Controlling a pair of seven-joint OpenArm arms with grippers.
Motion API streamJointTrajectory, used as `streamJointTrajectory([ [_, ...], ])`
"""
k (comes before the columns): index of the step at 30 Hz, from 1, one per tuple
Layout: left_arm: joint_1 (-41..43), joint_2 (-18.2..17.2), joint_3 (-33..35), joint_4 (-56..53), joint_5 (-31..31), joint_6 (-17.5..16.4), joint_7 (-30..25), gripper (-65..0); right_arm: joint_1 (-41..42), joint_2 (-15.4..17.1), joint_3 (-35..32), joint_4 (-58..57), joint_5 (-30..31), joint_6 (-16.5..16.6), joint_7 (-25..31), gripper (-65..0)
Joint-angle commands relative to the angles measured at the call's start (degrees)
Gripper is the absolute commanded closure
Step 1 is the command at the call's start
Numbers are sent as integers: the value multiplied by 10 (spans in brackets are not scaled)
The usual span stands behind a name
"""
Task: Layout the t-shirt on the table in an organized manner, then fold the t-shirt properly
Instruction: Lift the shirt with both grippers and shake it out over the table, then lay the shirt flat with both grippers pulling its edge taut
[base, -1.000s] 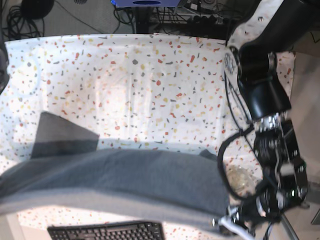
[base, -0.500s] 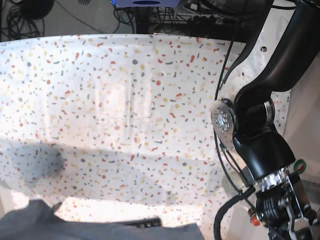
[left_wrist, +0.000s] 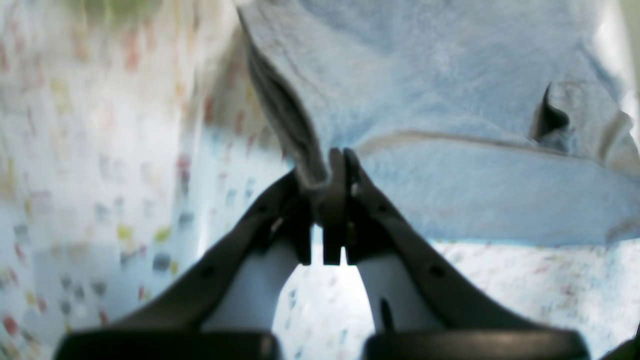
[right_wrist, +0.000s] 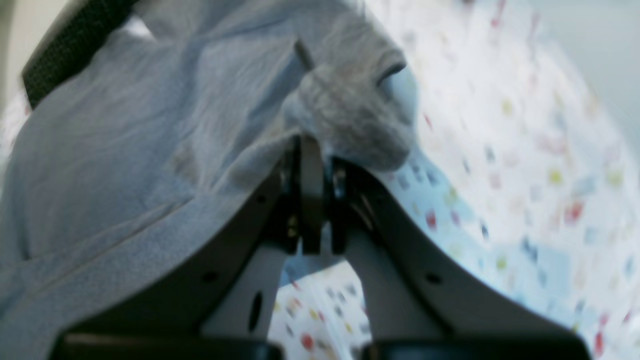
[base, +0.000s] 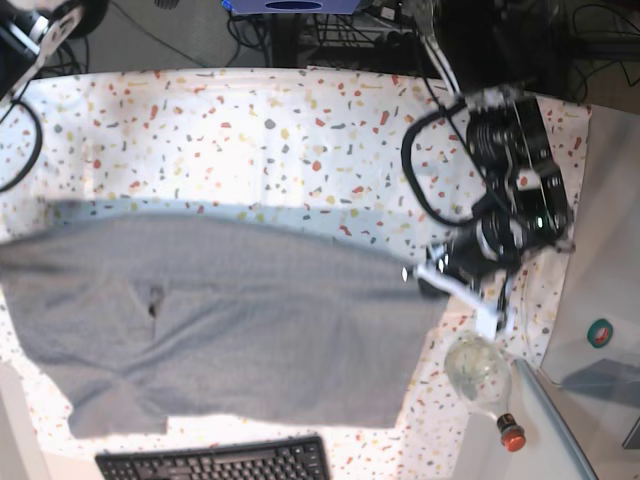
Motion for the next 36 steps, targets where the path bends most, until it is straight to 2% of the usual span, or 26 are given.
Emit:
streamJointTrajectory([
  [1, 15, -13, 2, 12, -9, -3, -35, 0, -14, 9, 4, 1, 14, 5, 32, 0],
  [3, 62, -29, 3, 12, -9, -3, -72, 0, -62, 2, 5, -7, 15, 9, 58, 0],
  [5, 101, -41, 1, 12, -9, -3, -91, 0, -107, -5, 5, -6, 15, 39, 76, 0],
  [8, 144, -60, -1, 15, -9, -3, -93, 0, -149, -18, 5, -5, 15, 81, 78, 0],
  [11, 186, -75, -1, 16, -9, -4, -94, 0, -183, -37, 8, -4, 15, 93, 80, 0],
  [16, 238, -93, -2, 17, -9, -5, -95, 0, -231, -64, 23, 42, 13, 93, 78, 0],
  [21, 267, -100, -36, 17, -9, -61, -95, 0, -261, -69, 21, 72, 10, 93, 78, 0],
  [26, 276, -103, -66, 17, -9, -63, -95, 0, -269, -66, 20, 72, 9, 93, 76, 0],
  [36, 293, -104, -60, 40, -8, -63, -92, 0, -283, -68, 20, 71, 9, 91, 75, 0],
])
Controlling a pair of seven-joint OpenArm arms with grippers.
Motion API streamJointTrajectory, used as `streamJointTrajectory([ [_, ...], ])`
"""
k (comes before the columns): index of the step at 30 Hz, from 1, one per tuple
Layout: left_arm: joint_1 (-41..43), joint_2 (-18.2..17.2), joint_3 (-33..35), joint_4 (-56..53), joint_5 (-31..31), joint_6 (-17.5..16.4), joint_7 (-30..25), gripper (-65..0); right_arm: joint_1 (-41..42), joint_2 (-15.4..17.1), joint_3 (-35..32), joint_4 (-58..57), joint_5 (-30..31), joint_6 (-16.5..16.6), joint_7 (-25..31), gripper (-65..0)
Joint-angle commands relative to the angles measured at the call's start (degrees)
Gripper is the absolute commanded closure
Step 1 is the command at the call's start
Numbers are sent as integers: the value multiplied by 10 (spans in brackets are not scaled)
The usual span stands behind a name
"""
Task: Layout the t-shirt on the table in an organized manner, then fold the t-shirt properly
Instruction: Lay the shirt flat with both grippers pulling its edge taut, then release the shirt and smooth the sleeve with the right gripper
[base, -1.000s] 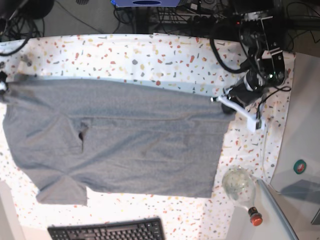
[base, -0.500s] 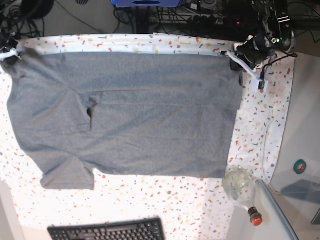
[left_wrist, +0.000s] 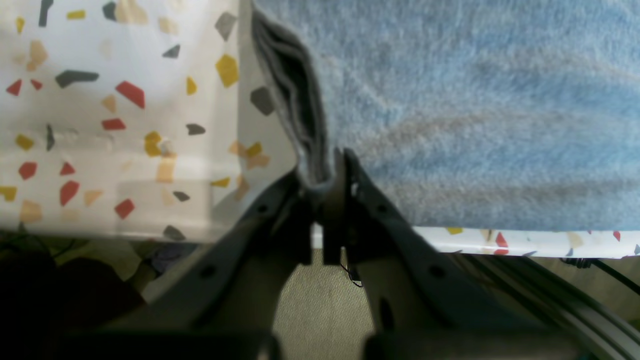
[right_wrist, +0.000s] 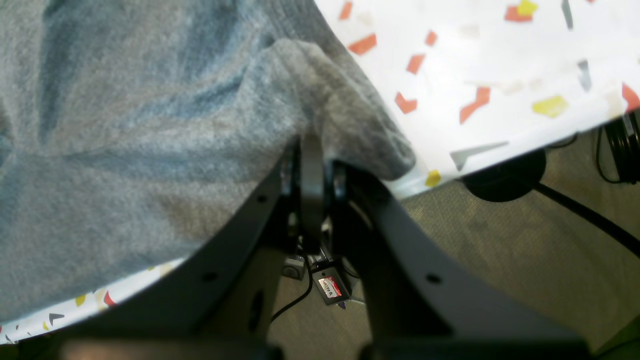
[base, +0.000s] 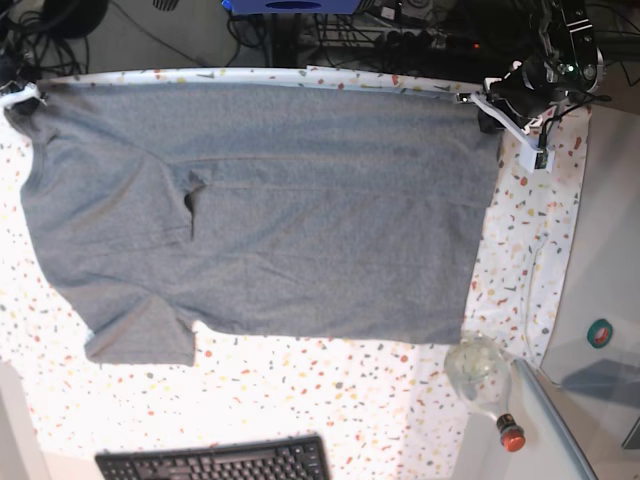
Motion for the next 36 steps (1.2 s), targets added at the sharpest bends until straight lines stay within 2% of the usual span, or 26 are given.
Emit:
streamJointTrajectory([
  [1, 3, -6, -4, 11, -1, -1, -4, 0, -3, 10, 7, 8, 5, -2, 9, 0],
  [8, 4, -5, -8, 10, 2, -1, -2, 0, -9, 6, 9, 12, 6, -3, -22, -14],
  [10, 8, -5, -9, 10, 0, -1, -3, 0, -9, 6, 10, 13, 8, -3, -22, -113],
  [11, 9, -4, -9, 10, 0, -1, -4, -20, -9, 5, 10, 13, 8, -3, -22, -165],
  [15, 9, 8, -54, 10, -1, -1, -5, -341, -7, -7, 44, 14, 7, -3, -22, -311],
  [17, 5, 15, -92, 10, -1, -1, -5, -443, -7, -11, 57, 34, 7, -3, -24, -353],
  [19, 1, 15, -120, 11, -1, -1, -5, -471, -9, -11, 61, 57, 6, -3, -26, -359],
  [24, -20, 11, -184, 11, -1, -1, -5, -471, -8, -6, 61, 95, 6, -3, -22, -359],
  [25, -26, 9, -195, 11, -1, -1, -5, -471, 6, -1, 58, 96, 5, -3, -22, -359],
  [27, -30, 1, -205, 11, -2, -2, -3, -471, 51, 34, 52, 80, 3, 1, -25, -362],
  [32, -40, -1, -207, 11, -2, -2, -3, -471, 224, 142, -73, -114, -63, 1, -7, -362],
  [36, -40, -1, -209, 11, -2, -8, -3, -471, 366, 173, -135, -314, -153, 1, 58, -362],
])
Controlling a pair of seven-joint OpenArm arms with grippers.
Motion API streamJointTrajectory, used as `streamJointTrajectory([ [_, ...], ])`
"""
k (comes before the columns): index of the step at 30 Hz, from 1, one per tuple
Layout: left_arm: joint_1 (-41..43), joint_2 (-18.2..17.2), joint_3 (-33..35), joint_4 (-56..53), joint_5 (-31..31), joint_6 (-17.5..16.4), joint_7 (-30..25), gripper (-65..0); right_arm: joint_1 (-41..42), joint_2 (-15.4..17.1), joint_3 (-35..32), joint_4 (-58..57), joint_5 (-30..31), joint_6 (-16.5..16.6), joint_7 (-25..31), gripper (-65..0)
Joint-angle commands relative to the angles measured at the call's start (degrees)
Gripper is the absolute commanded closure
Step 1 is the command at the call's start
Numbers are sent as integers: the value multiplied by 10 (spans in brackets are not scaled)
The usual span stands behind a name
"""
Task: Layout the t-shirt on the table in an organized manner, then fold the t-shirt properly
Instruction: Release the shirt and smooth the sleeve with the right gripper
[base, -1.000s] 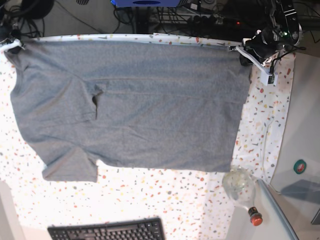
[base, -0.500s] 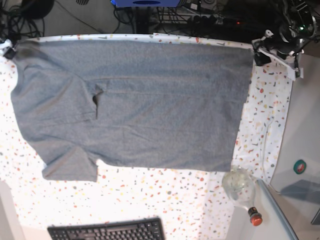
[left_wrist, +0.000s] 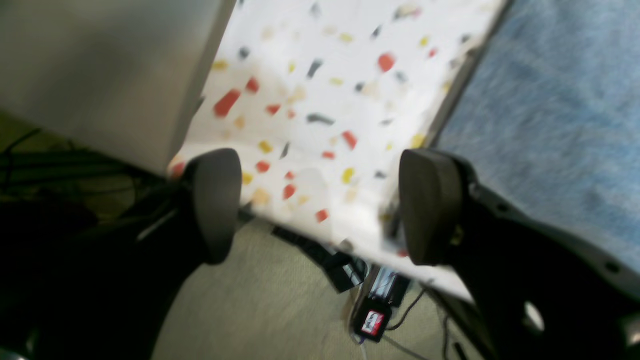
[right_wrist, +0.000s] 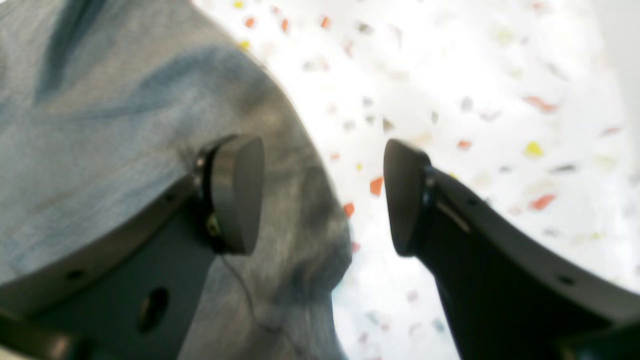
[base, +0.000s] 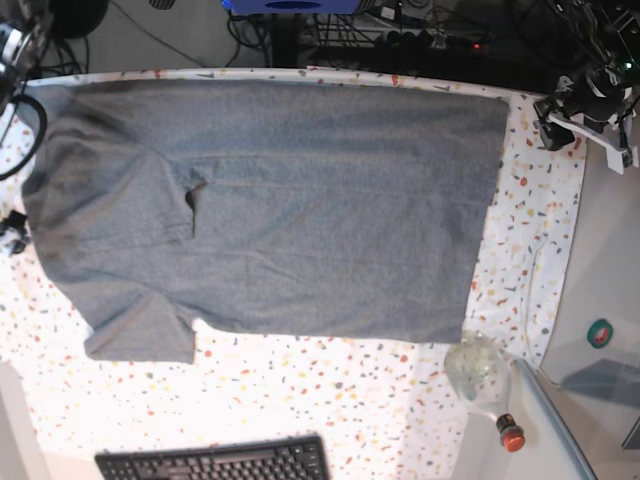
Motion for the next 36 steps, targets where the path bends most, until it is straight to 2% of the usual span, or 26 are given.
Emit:
streamJointTrajectory([
  [1, 0, -8, -7, 10, -2, -16, -11, -471, 33, 18, -5, -28, -13, 1, 35, -362],
  [5, 0, -8, -36, 7, -2, -81, -10, -469, 99, 22, -23, -160, -72, 1, 114, -362],
  [8, 0, -8, -53, 7, -2, -83, -10, -469, 117, 21, -22, -223, -101, -2, 161, -362],
  [11, 0, -9, -59, 7, -2, -83, -10, -469, 118, 20, -22, -259, -102, -3, 207, -360],
  [16, 0, -9, -59, 7, -1, -86, -10, -469, 111, 17, -21, -278, -102, -3, 224, -345],
  [17, 0, -9, -58, 7, -1, -86, -10, -469, 107, 17, -19, -278, -101, -3, 224, -311],
  [18, 0, -9, -57, 7, -1, -86, -10, -469, 106, 17, -17, -277, -101, -2, 224, -242],
  [20, 0, -9, -55, 7, -1, -86, -10, -469, 106, 17, -17, -270, -100, 1, 224, -39],
  [21, 0, -9, -55, 7, -1, -86, -10, -469, 105, 16, -17, -254, -99, 1, 222, 0],
  [23, 0, -9, -54, 7, -1, -86, -10, -469, 86, 2, -9, -211, -99, 1, 219, 0],
  [25, 0, -9, -53, 7, -1, -86, -10, -469, 66, -11, 13, -142, -99, 1, 192, 0],
  [29, -1, -9, -53, 6, -1, -86, -10, -469, 11, -46, 30, 38, -99, 1, 91, 0],
  [34, -1, -9, -53, 6, -1, -86, -10, -469, -62, -109, 32, 249, -99, 1, -53, 0],
  [36, -1, -9, -53, 6, -1, -86, -10, -469, -87, -134, 32, 307, -99, 1, -88, 0],
])
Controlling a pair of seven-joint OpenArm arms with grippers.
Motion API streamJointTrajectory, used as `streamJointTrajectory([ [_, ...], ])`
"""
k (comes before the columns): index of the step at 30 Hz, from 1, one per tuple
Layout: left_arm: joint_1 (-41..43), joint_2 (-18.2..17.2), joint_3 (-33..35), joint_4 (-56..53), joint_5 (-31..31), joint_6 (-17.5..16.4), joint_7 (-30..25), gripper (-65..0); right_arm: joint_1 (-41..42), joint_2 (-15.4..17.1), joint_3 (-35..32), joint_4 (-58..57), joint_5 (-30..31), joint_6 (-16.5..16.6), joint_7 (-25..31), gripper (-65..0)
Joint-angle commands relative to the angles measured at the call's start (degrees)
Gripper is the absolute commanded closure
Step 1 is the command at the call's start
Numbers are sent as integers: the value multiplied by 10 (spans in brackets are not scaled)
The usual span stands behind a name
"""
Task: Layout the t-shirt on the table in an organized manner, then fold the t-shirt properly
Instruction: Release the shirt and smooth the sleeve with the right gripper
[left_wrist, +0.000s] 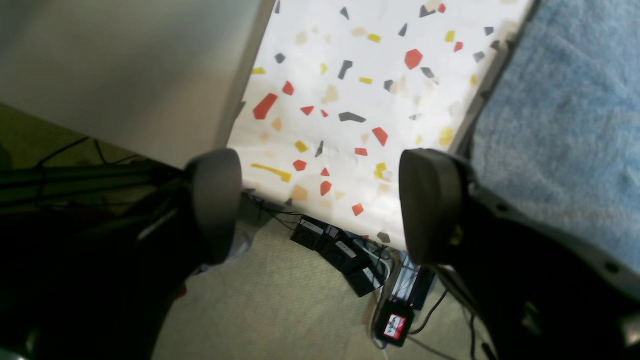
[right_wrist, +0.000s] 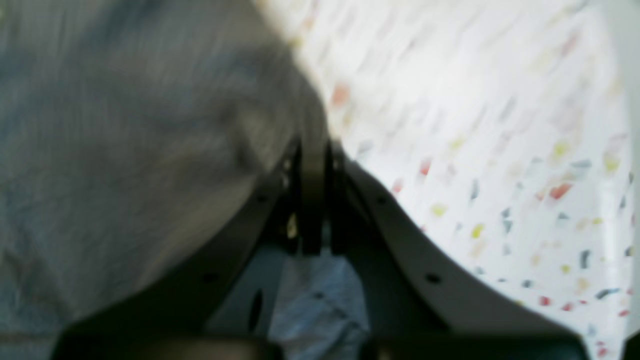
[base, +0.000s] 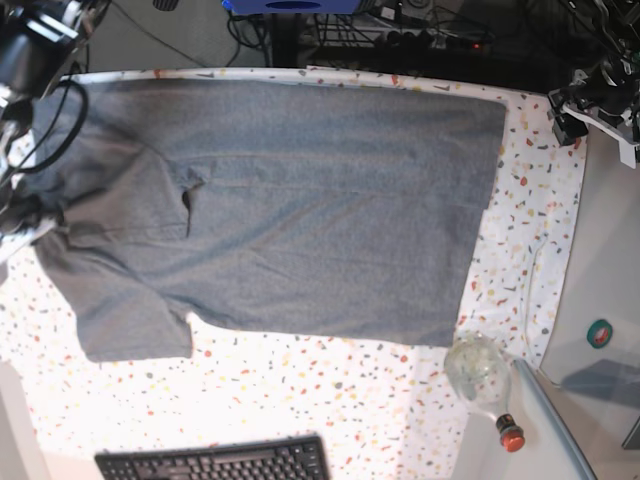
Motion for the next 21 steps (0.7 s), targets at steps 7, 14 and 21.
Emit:
streamJointTrajectory([
  [7, 1, -9, -3, 7, -3, -3, -8, -469, -71, -79, 4, 125, -1, -5, -50, 0],
  [14, 1, -9, -3, 7, -3, -3, -9, -469, -84, -121, 23, 179, 0, -5, -121, -270],
  [21, 1, -9, -3, 7, -3, -3, -9, -469, 4, -83, 26, 142, -1, -5, -57, -578],
])
